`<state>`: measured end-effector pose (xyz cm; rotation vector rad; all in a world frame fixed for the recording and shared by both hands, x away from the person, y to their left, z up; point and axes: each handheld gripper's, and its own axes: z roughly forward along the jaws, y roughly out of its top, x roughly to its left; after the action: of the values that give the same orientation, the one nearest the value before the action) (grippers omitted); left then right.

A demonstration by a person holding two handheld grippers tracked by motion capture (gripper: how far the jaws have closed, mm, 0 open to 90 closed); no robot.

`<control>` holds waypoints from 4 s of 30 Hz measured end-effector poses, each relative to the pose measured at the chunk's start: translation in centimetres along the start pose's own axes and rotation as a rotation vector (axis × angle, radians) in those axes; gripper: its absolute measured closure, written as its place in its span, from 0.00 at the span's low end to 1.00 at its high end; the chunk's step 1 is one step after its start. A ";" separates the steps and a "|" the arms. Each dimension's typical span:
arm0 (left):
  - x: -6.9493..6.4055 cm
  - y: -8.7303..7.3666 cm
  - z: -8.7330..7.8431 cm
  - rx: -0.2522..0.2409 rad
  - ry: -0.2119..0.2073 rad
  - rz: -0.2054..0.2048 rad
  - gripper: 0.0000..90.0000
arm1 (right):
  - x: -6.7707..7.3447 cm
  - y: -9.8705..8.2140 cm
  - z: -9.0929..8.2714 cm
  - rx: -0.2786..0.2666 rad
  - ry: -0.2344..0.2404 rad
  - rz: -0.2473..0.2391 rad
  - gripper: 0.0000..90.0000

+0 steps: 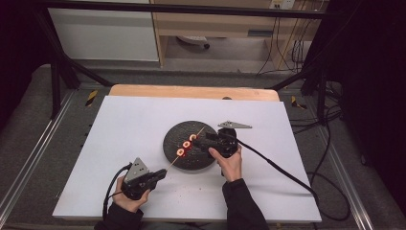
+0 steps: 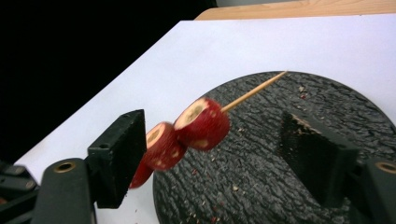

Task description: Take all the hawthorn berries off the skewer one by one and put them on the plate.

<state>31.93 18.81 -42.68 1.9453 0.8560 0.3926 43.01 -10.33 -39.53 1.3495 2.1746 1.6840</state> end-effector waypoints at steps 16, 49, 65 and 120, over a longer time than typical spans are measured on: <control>-0.4 0.0 0.1 -0.006 -0.008 0.008 0.98 | -0.6 0.1 0.9 0.001 0.052 0.090 0.53; -0.7 0.2 -0.4 -0.042 -0.013 0.024 0.98 | -1.2 2.3 -1.0 -0.067 0.012 0.106 0.68; -0.2 0.2 -0.6 -0.040 -0.002 0.011 0.98 | -2.9 4.3 -3.0 -0.103 -0.073 0.090 0.68; 0.0 0.3 -0.6 -0.034 0.001 0.002 0.98 | -1.4 -1.6 -0.9 0.078 -0.009 -0.028 0.13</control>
<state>31.66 19.14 -42.13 1.9149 0.8433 0.4069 42.38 -11.96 -41.09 1.3353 2.2659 1.5960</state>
